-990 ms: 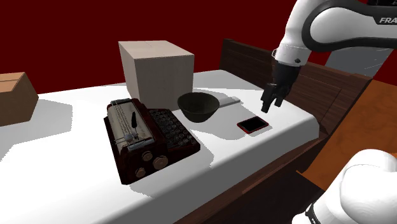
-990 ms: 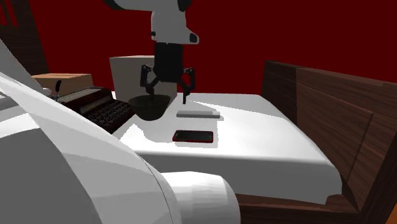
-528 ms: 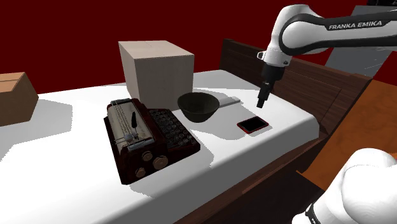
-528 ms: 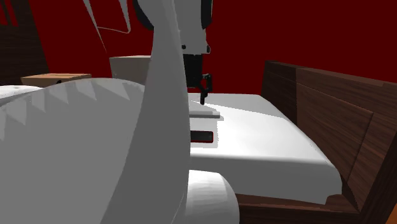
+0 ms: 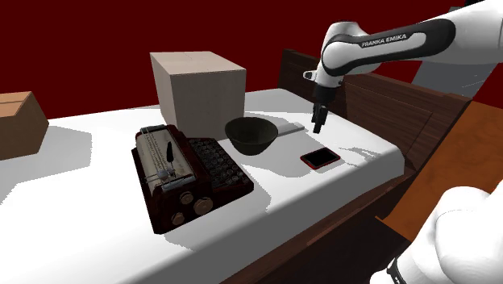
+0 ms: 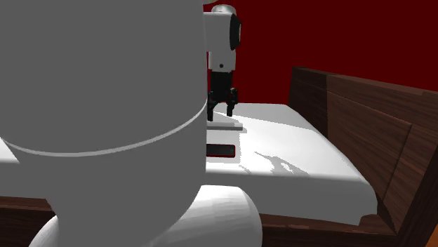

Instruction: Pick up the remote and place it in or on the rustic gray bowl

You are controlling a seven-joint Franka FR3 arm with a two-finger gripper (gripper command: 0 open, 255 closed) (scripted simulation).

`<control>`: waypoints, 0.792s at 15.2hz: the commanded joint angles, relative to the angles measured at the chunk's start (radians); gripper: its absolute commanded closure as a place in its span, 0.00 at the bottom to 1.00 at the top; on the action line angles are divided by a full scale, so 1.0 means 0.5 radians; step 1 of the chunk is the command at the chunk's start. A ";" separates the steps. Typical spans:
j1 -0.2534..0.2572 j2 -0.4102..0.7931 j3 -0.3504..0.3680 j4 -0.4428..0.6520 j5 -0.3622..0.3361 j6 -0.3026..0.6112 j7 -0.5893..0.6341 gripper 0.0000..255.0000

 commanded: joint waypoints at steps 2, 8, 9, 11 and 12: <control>0.043 0.257 -0.067 0.200 0.068 0.050 -0.366 0.00; 0.055 0.753 -0.078 0.626 0.249 0.095 -1.008 0.00; 0.048 0.832 -0.066 0.703 0.277 0.094 -1.105 0.00; 0.033 0.967 -0.037 0.842 0.319 0.088 -1.266 0.00; 0.030 0.973 -0.034 0.822 0.322 0.113 -1.268 0.00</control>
